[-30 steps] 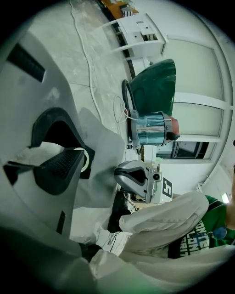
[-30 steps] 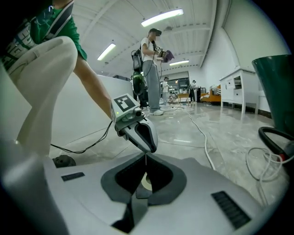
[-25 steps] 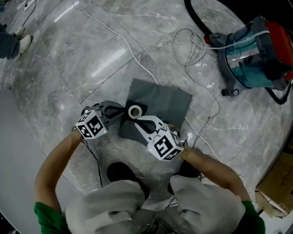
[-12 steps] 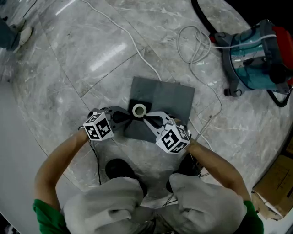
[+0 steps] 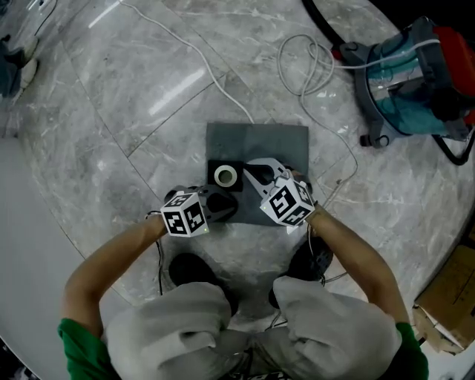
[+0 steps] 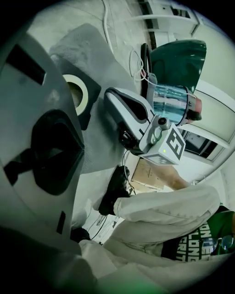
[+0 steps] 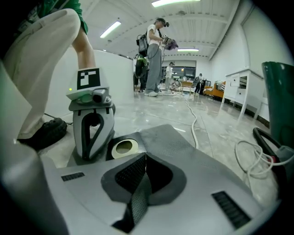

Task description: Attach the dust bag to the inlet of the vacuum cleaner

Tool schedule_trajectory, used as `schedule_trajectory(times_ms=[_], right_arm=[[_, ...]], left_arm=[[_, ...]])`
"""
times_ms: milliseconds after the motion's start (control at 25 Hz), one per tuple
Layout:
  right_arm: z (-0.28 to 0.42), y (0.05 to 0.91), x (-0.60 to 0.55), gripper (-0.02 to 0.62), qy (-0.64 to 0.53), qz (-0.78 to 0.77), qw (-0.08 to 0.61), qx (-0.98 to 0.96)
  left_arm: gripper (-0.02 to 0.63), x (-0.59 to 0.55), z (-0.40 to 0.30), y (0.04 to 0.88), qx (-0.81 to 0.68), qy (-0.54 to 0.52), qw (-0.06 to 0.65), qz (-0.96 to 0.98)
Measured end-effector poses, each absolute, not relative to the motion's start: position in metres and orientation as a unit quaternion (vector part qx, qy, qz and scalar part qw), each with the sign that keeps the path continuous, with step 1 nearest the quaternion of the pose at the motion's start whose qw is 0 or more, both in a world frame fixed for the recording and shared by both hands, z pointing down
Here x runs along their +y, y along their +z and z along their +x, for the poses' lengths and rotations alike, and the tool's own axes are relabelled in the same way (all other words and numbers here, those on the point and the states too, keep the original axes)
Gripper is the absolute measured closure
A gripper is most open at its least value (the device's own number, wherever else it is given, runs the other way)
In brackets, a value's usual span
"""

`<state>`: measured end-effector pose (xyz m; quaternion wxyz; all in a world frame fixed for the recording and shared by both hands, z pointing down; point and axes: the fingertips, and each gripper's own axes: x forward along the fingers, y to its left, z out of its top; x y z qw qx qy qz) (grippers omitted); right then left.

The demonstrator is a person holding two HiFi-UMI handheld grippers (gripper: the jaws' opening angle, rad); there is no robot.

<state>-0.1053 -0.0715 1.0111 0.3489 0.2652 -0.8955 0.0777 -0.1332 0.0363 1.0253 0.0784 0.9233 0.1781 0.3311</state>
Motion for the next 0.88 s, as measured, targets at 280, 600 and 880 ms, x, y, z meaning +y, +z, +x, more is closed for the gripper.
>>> schedule_trajectory(times_ms=[280, 600, 880], right_arm=[[-0.102, 1.004, -0.078, 0.586, 0.072, 0.291, 0.335, -0.893], [-0.149, 0.989, -0.049, 0.586, 0.045, 0.273, 0.343, -0.898], [-0.191, 1.009, -0.023, 0.584, 0.041, 0.242, 0.387, -0.889]], left_arm=[[0.601, 0.043, -0.132, 1.023, 0.196, 0.333, 0.077, 0.919], [0.602, 0.003, -0.181, 1.016, 0.158, 0.340, 0.059, 0.925], [0.602, -0.010, -0.214, 1.020, 0.113, 0.337, 0.071, 0.932]])
